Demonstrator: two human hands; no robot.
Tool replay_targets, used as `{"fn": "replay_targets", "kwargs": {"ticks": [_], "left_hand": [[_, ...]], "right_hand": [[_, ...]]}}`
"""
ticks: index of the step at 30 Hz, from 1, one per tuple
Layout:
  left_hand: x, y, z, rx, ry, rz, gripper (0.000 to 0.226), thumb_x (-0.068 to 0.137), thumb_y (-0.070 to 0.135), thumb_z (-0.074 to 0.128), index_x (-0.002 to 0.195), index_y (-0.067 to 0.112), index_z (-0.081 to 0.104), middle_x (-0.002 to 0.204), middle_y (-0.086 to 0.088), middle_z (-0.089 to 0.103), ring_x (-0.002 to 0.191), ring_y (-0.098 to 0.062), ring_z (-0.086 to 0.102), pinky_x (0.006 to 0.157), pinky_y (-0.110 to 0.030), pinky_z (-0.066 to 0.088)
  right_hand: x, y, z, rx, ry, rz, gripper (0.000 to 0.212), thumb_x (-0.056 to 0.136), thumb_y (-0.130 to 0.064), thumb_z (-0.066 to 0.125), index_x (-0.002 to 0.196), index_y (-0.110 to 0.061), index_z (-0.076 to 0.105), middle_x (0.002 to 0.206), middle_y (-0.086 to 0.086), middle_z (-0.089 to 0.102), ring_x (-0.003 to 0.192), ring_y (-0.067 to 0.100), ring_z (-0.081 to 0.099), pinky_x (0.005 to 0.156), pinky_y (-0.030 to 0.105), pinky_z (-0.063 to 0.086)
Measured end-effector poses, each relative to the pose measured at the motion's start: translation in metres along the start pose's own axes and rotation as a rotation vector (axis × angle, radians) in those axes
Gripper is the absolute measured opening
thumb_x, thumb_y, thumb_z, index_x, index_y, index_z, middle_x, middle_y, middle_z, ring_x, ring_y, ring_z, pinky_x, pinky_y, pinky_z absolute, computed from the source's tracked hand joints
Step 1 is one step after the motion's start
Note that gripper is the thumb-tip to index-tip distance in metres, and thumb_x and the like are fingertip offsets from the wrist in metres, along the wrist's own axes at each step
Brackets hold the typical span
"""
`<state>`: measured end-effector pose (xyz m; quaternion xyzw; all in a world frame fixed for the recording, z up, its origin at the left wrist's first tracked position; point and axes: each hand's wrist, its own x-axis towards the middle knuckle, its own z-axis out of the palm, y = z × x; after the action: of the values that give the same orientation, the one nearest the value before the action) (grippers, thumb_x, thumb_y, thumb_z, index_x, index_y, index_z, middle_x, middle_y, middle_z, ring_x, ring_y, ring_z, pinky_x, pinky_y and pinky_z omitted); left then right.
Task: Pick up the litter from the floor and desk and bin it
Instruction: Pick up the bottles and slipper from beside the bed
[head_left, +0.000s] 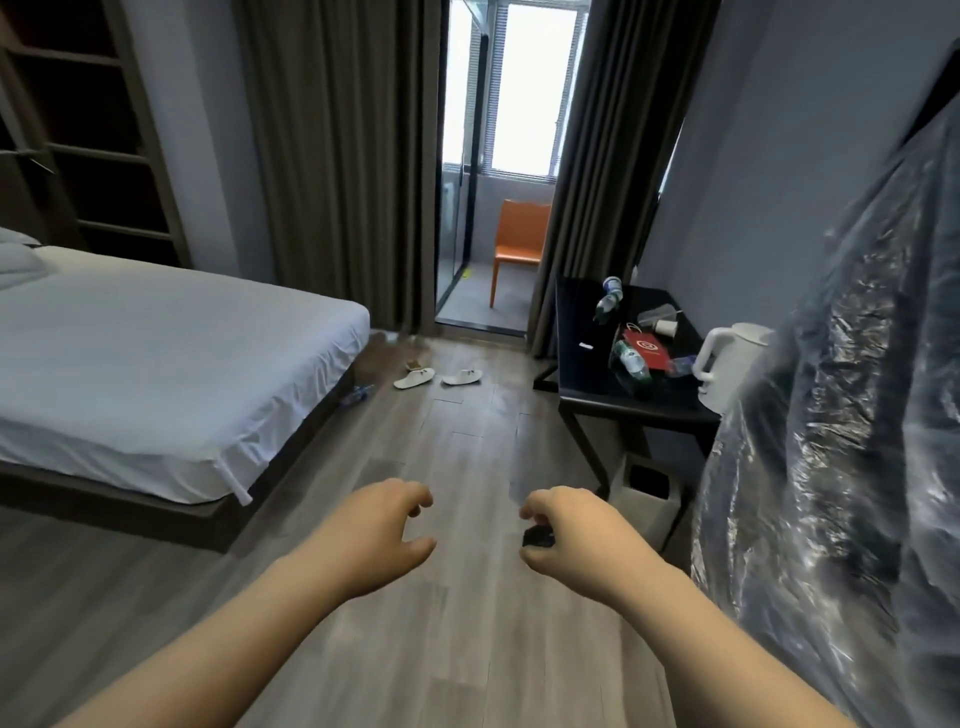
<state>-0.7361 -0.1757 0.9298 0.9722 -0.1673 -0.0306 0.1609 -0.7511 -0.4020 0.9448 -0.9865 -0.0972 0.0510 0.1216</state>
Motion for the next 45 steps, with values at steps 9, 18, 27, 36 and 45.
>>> {"fn": "replay_targets", "kwargs": {"ticks": [9, 18, 27, 36, 45], "left_hand": [[0.126, -0.081, -0.018, 0.001, -0.063, -0.005, 0.045, 0.088, 0.045, 0.056, 0.129, 0.029, 0.05, 0.121, 0.011, 0.057, 0.108, -0.006, 0.055, 0.088, -0.02, 0.045], [0.277, -0.136, -0.024, 0.018, -0.072, -0.035, 0.044, 0.088, 0.043, 0.057, 0.129, 0.027, 0.051, 0.121, 0.008, 0.057, 0.105, -0.008, 0.056, 0.091, -0.027, 0.048], [0.429, -0.174, -0.035, 0.004, -0.084, -0.111, 0.041, 0.088, 0.044, 0.057, 0.126, 0.029, 0.052, 0.119, 0.009, 0.057, 0.105, -0.006, 0.054, 0.089, -0.021, 0.045], [0.564, -0.242, -0.032, -0.032, -0.161, -0.154, 0.04, 0.088, 0.044, 0.058, 0.125, 0.029, 0.052, 0.118, 0.009, 0.056, 0.101, -0.005, 0.053, 0.087, -0.02, 0.045], [0.712, -0.346, -0.047, -0.038, -0.196, -0.121, 0.043, 0.086, 0.045, 0.06, 0.125, 0.029, 0.052, 0.117, 0.01, 0.058, 0.097, -0.004, 0.054, 0.084, -0.02, 0.045]], "right_hand": [[0.153, -0.006, -0.004, 0.001, -0.055, 0.0, 0.045, 0.088, -0.034, 0.06, 0.131, -0.023, 0.053, 0.125, -0.003, 0.058, 0.116, 0.014, 0.053, 0.09, 0.026, 0.045], [0.318, 0.034, 0.002, 0.023, -0.082, -0.005, 0.047, 0.086, -0.034, 0.061, 0.131, -0.024, 0.054, 0.125, -0.004, 0.058, 0.111, 0.014, 0.055, 0.083, 0.023, 0.044], [0.489, 0.081, -0.022, 0.041, -0.131, -0.038, 0.048, 0.083, -0.033, 0.062, 0.13, -0.024, 0.055, 0.126, -0.001, 0.058, 0.111, 0.018, 0.057, 0.087, 0.028, 0.048], [0.639, 0.104, -0.01, 0.046, -0.196, -0.032, 0.047, 0.081, -0.035, 0.063, 0.127, -0.025, 0.057, 0.123, -0.003, 0.06, 0.111, 0.017, 0.057, 0.086, 0.026, 0.046], [0.812, 0.097, -0.007, 0.03, -0.211, 0.029, 0.046, 0.084, -0.035, 0.062, 0.128, -0.023, 0.057, 0.123, -0.003, 0.059, 0.116, 0.015, 0.053, 0.09, 0.026, 0.044]]}}
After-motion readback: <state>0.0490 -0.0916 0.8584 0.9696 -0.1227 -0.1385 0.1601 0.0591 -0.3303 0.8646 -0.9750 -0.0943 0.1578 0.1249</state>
